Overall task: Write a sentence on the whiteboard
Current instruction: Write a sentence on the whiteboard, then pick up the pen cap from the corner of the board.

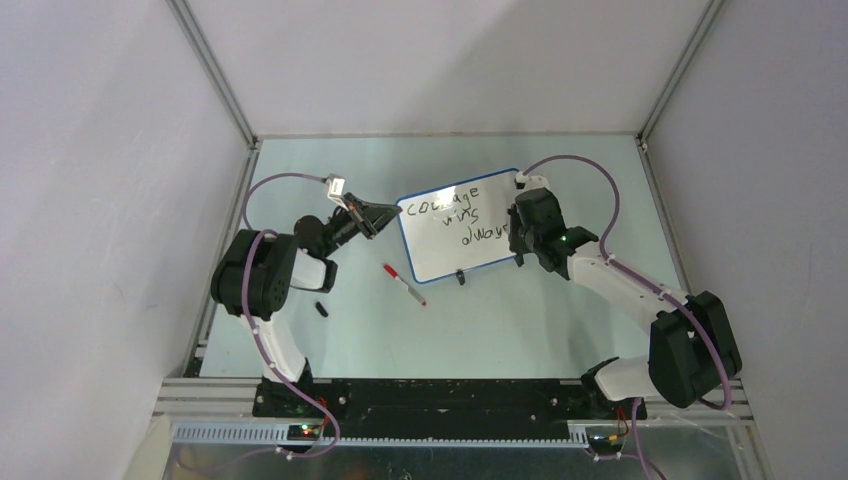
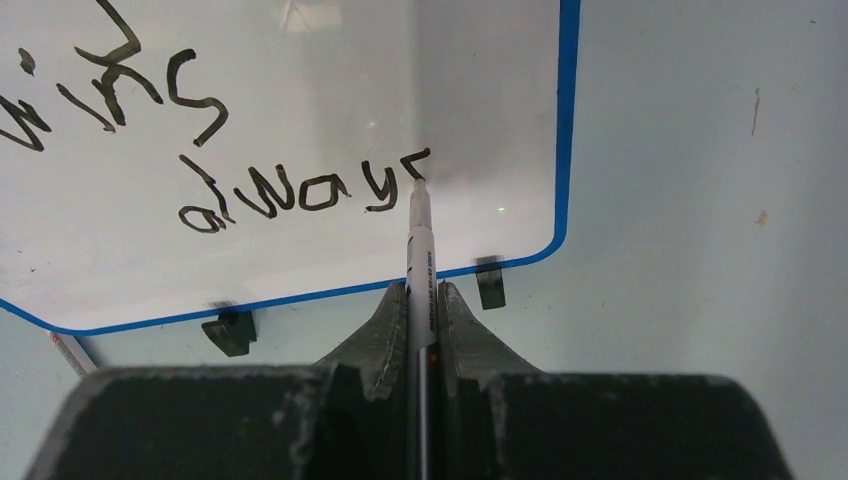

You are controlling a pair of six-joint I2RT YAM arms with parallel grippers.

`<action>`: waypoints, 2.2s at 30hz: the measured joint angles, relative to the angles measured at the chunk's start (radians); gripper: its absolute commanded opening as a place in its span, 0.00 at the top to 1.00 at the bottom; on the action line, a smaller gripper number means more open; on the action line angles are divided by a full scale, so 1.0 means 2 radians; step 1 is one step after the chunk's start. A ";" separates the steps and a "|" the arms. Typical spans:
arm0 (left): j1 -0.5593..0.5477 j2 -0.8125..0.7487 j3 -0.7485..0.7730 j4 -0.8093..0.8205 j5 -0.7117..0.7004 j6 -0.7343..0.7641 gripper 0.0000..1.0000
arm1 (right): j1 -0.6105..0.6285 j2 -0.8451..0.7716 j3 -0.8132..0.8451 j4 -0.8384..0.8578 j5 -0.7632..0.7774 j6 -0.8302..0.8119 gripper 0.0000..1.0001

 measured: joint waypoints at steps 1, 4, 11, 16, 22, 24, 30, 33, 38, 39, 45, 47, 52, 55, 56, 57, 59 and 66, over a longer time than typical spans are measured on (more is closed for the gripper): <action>0.000 0.000 0.000 0.000 0.000 0.000 1.00 | 0.000 0.000 0.000 0.000 0.000 0.000 1.00; 0.000 0.000 0.000 0.000 0.000 0.000 1.00 | -0.002 0.000 0.000 0.001 -0.001 0.000 1.00; 0.000 0.000 0.000 0.000 0.000 0.000 1.00 | -0.017 -0.001 0.000 0.002 -0.001 0.000 1.00; 0.000 0.000 0.000 0.000 0.000 0.000 1.00 | -0.019 -0.001 0.000 0.001 -0.002 0.001 1.00; 0.000 0.000 0.000 0.000 0.000 0.000 1.00 | -0.018 -0.003 -0.007 0.000 -0.002 0.004 1.00; 0.000 0.000 0.000 0.000 0.000 0.000 1.00 | -0.016 -0.004 -0.011 -0.001 -0.002 0.004 1.00; 0.000 0.000 0.000 0.000 0.000 0.000 1.00 | -0.008 -0.005 -0.019 -0.002 -0.002 0.004 1.00; 0.000 0.000 0.000 0.000 0.000 0.000 1.00 | -0.003 -0.005 -0.020 -0.002 -0.002 0.004 1.00; 0.000 0.000 0.000 0.000 0.000 0.000 1.00 | -0.001 -0.005 -0.020 -0.002 -0.006 0.004 1.00; 0.000 0.000 0.000 0.000 0.000 0.000 1.00 | -0.001 -0.005 -0.020 -0.002 -0.007 0.004 1.00; 0.000 0.000 0.000 0.000 0.000 0.000 1.00 | 0.000 -0.005 -0.020 -0.001 -0.013 0.004 1.00; 0.000 0.000 0.000 0.000 0.000 0.000 1.00 | 0.000 -0.005 -0.020 -0.002 -0.014 0.004 1.00; 0.000 0.000 0.000 0.000 0.000 0.000 0.96 | 0.011 -0.029 -0.020 -0.003 -0.014 0.004 1.00; 0.000 0.000 0.000 0.000 0.000 0.000 0.85 | 0.019 -0.068 -0.020 -0.004 -0.014 0.003 1.00; 0.000 0.000 0.000 -0.001 0.000 0.001 0.77 | 0.023 -0.086 -0.020 -0.004 -0.014 0.003 1.00; 0.000 0.000 0.000 -0.001 0.000 0.001 0.73 | 0.024 -0.098 -0.020 -0.004 -0.014 0.003 1.00; 0.000 0.000 -0.001 -0.001 0.000 0.005 0.62 | 0.027 -0.125 -0.025 0.000 -0.014 0.002 1.00; 0.000 -0.031 -0.050 -0.014 -0.027 0.029 0.46 | 0.051 -0.202 -0.104 0.037 -0.017 -0.001 1.00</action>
